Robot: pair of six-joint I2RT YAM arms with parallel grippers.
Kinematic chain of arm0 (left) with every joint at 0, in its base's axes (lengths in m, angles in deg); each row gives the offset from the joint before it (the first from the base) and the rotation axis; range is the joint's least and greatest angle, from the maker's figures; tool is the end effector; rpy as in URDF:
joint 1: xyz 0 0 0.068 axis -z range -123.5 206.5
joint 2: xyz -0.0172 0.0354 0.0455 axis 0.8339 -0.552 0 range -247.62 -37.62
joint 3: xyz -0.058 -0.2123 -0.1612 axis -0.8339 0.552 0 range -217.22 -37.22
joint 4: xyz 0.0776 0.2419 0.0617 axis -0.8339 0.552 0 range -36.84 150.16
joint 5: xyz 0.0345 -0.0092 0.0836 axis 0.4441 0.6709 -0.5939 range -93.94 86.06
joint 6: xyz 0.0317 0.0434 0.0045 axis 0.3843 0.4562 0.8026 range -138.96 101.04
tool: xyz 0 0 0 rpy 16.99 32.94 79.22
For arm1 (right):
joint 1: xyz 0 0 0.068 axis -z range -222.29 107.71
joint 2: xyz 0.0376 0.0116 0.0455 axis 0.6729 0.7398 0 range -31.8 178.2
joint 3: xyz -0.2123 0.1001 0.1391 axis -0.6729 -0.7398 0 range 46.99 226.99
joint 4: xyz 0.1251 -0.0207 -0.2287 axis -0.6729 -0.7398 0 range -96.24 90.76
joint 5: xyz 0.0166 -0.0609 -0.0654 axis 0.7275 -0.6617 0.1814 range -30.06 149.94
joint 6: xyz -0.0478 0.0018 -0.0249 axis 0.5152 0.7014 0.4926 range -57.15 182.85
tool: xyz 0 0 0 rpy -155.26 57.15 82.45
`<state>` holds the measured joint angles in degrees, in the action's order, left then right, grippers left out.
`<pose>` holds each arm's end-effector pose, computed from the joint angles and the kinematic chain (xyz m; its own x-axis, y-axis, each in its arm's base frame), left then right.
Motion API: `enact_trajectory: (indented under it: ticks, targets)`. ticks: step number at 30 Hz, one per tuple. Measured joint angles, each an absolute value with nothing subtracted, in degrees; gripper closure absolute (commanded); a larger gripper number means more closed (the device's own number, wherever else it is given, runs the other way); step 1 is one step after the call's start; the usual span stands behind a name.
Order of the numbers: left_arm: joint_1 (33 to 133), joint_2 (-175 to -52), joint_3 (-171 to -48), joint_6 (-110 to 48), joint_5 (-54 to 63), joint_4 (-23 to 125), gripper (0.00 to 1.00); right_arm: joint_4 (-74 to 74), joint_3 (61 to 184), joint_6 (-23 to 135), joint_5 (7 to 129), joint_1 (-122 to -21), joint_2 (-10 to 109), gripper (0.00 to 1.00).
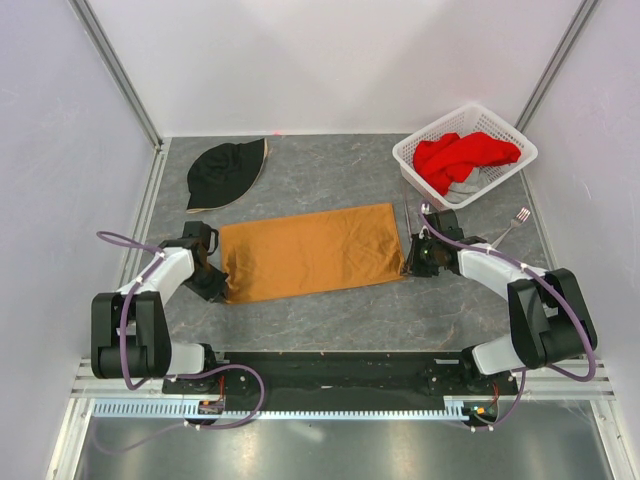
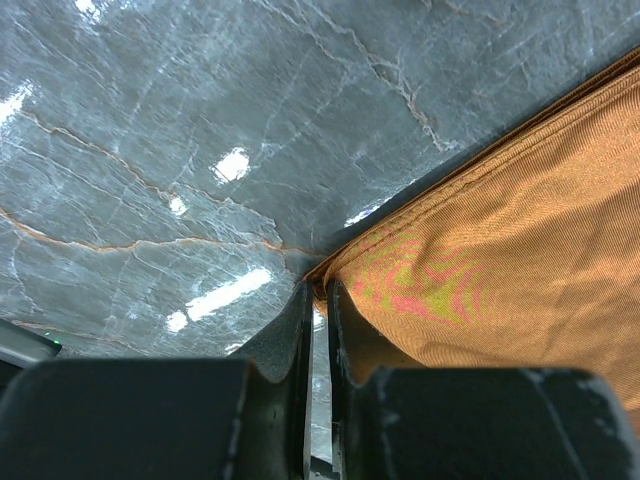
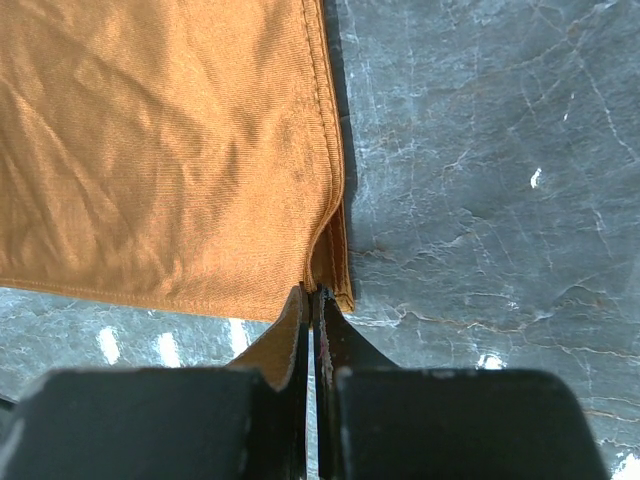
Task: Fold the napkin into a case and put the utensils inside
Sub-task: Fold and flatten the napkin at the center of the board.
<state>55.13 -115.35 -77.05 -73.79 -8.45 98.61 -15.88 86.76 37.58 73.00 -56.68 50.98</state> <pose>0.2065 0.0077 0.1595 -0.5451 -0.8281 -0.1306 -0.8307 0.5546 -0.0497 0.2516 0.0729 0.1584 -0.9065 0.1966 -0.3736 0.0378 0.9192 0.3921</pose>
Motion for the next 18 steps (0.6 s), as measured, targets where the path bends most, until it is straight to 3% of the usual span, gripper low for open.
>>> enact_trajectory:
  ticks: [12,16,18]
  targets:
    - [55.1,-114.9,-76.9,-74.2,-8.8,98.5,0.98,-15.5,86.7,37.6,73.1,-56.7,51.0,0.97]
    - [55.1,-113.9,-76.3,-75.2,-9.0,98.4,0.98,-15.2,85.9,37.6,73.2,-56.7,51.0,0.90]
    - [55.1,-113.1,-76.1,-75.4,-8.8,98.6,0.87,-15.2,85.9,37.5,73.2,-56.7,50.9,0.86]
